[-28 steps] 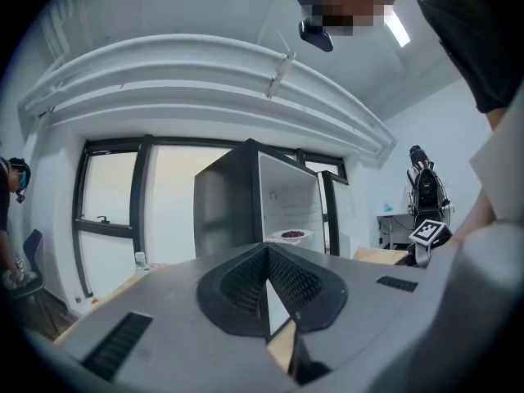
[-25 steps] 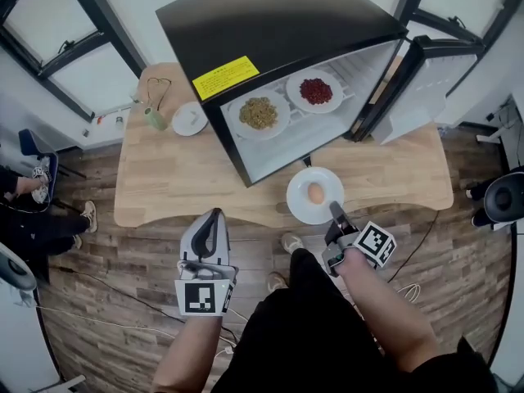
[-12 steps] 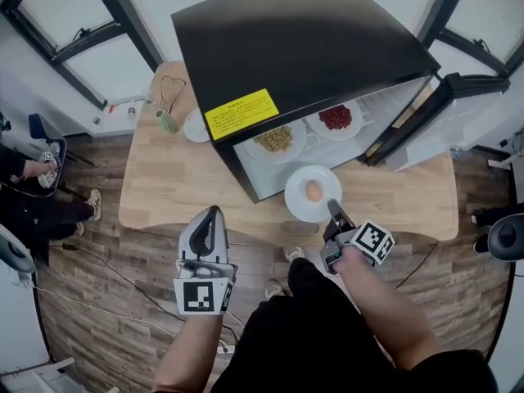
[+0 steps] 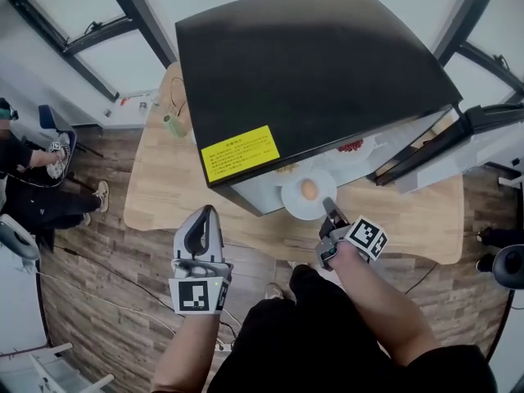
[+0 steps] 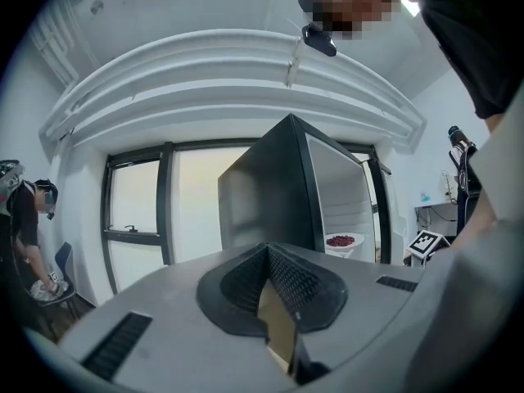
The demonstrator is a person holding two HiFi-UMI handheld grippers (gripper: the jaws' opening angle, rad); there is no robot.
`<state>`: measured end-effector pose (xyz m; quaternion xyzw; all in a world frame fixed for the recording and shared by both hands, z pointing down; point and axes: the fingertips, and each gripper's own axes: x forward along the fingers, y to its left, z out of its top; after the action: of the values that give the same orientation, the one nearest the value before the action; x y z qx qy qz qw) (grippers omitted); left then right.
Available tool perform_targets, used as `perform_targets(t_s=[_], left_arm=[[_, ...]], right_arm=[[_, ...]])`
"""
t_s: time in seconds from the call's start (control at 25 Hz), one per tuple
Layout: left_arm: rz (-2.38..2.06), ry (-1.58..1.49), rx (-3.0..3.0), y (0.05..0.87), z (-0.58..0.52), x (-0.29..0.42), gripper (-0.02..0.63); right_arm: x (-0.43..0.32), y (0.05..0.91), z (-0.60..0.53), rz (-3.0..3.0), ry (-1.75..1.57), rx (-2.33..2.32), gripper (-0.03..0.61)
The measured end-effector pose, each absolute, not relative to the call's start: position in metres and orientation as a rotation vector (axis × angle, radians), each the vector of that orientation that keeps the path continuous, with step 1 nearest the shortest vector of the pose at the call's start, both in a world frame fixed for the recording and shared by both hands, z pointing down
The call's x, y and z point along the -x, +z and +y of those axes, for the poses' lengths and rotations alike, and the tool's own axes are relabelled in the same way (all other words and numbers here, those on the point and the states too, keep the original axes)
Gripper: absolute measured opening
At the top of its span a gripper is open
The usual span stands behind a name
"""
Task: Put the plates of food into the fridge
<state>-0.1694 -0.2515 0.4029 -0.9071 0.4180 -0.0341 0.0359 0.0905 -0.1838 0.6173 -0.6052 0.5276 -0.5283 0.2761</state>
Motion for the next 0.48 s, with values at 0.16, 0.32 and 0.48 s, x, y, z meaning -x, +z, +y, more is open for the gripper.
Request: perform_targets(t_s=[0.16, 0.32, 0.48], left_arm=[[1.309, -0.119, 2.760, 0.398, -0.264, 0.168, 0.005], [1.341, -0.131, 2.728, 0.392, -0.276, 0.169, 0.005], [1.373, -0.143, 2.705, 0.390, -0.283, 0.172, 0.005]], right_arm=[[-0.093, 0.624, -0.203, 1.433, -1.442, 1.612, 0.032], [-0.093, 0.629, -0.226, 1.455, -1.462, 1.602, 0.032], [-0.089, 0.634, -0.242, 1.477, -1.482, 1.595, 0.032]])
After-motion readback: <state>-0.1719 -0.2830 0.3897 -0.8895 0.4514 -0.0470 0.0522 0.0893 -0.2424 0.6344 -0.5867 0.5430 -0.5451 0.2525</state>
